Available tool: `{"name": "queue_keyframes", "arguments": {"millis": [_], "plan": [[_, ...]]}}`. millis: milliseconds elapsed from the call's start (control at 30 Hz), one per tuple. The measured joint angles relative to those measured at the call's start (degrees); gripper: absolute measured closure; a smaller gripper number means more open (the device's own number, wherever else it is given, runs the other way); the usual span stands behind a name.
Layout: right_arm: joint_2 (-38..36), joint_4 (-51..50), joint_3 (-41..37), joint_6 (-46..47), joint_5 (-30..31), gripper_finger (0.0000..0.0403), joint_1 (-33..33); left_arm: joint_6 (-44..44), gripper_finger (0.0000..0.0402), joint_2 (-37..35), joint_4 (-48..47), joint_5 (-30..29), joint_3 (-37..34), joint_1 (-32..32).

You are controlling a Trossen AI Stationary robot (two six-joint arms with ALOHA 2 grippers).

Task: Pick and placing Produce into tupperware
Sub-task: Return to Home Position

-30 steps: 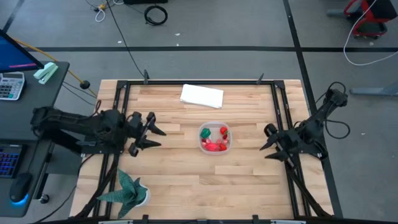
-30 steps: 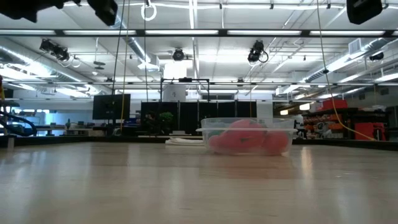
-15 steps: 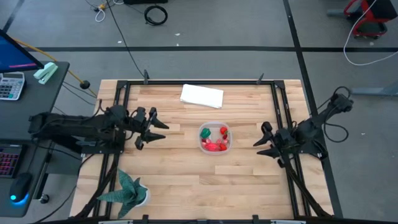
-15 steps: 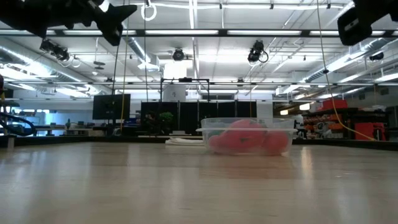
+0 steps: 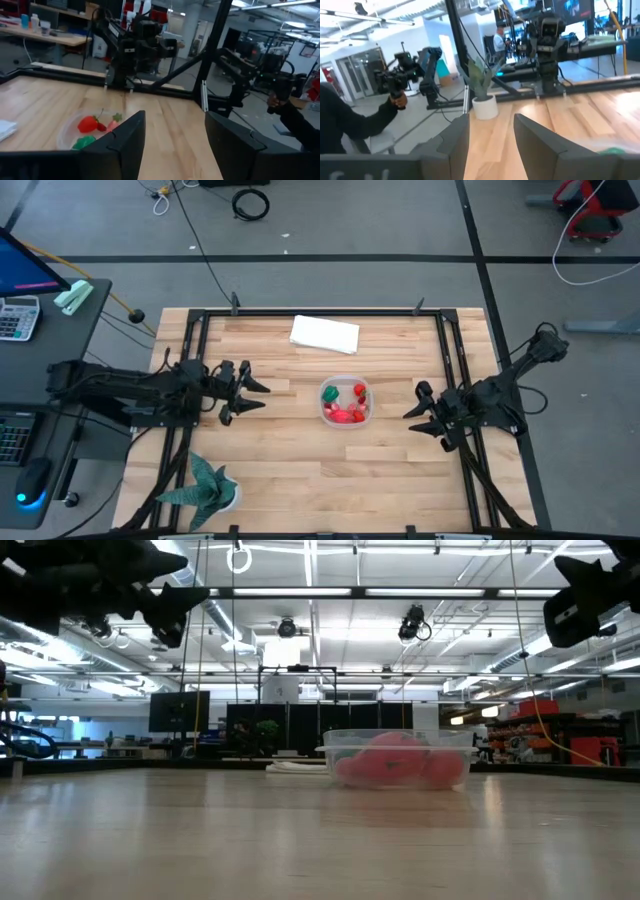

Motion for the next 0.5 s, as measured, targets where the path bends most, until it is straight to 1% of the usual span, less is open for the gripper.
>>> {"name": "queue_keyframes", "arguments": {"millis": [67, 233, 400, 500], "plan": [[-0.06, 0.14, 0.08, -0.22, -0.03, 0.0241, 0.00, -0.17, 0.0193, -0.03, 1.78, -0.20, -1.11, 0.00], [-0.02, -0.32, 0.10, 0.30, -0.01, 0.0241, 0.00, -1.75, 0.0197, -0.02, 1.82, -0.23, -3.37, 0.00], [-0.02, -2.33, 0.10, 0.52, -0.01, 0.0241, 0.00, -1.17, 0.0194, -0.02, 6.52, -0.25, -5.78, -0.57], [-0.01, -2.95, 0.10, 0.53, 0.01, 0.0241, 0.00, -1.16, 0.0193, 0.00, 5.83, -0.23, -6.24, -0.63]]}}
